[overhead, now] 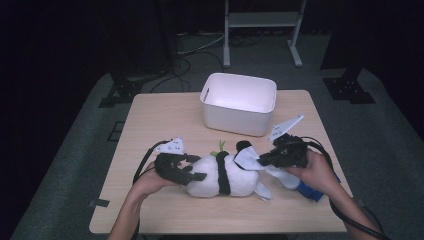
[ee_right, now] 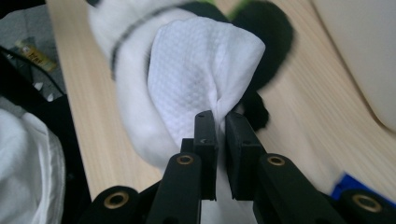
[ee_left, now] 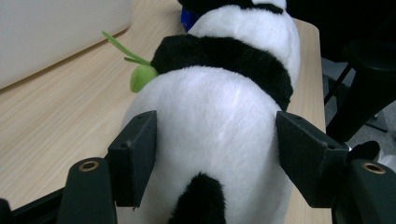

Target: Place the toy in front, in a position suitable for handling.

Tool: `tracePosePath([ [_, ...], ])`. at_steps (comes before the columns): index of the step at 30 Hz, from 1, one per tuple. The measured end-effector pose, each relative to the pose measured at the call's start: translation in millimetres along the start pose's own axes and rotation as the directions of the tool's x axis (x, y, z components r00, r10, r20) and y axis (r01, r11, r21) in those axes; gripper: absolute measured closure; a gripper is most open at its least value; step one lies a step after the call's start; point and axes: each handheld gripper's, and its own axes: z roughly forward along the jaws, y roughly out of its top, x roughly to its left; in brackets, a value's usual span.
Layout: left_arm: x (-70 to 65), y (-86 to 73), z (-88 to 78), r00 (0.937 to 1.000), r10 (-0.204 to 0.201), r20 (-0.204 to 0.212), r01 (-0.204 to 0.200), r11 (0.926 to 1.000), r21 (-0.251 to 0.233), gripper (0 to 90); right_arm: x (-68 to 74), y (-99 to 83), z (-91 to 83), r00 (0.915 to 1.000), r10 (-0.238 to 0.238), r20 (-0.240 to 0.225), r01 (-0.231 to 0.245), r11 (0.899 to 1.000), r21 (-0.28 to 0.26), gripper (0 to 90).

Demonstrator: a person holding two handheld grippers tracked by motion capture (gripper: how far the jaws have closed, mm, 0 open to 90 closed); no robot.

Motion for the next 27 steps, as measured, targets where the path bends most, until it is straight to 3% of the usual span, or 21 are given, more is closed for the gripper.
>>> tracePosePath([
  [6,-0.9,-1.0,-0.6,1.0000,0.005,0.001,-0.005,1.0000,0.001,30.9,-30.1,-37.2,-19.5,0.9894,0.117,0.086,-0.116,0.993,-0.017,82.9],
  [7,-1.2,-1.1,-0.8,1.0000,0.006,0.001,-0.006,1.0000,0.002,30.9,-30.1,-37.2,-19.5,0.9894,0.117,0.086,-0.116,0.993,-0.017,82.9],
  [8,-1.9,-1.0,-1.0,1.0000,0.009,0.000,-0.009,0.9999,0.004,31.0,-38.6,-48.2,-24.6,0.9822,0.157,0.102,-0.155,0.987,-0.028,82.9],
  [14,-2.7,-1.3,-1.0,0.9999,0.012,0.000,-0.012,0.9999,0.003,31.0,-58.0,-75.0,-30.0,0.9590,0.234,0.160,-0.234,0.972,-0.020,82.4],
  [15,-2.7,-1.3,-1.0,0.9999,0.012,0.000,-0.012,0.9999,0.003,31.0,-58.0,-75.0,-30.0,0.9590,0.234,0.160,-0.234,0.972,-0.020,82.4],
  [17,-2.7,-1.6,-1.0,0.9999,0.012,0.002,-0.012,0.9999,0.001,31.0,-65.2,-84.0,-29.1,0.9494,0.261,0.174,-0.262,0.965,-0.018,81.5],
  [21,-2.6,-1.9,-1.2,0.9999,0.010,0.003,-0.010,1.0000,0.001,31.0,-70.7,-90.7,-28.1,0.9405,0.280,0.192,-0.281,0.959,-0.023,79.7],
  [27,-3.0,-3.0,-1.4,0.9999,0.009,0.005,-0.009,1.0000,-0.002,31.0,-73.6,-94.9,-27.4,0.9371,0.286,0.200,-0.288,0.957,-0.020,74.8],
])
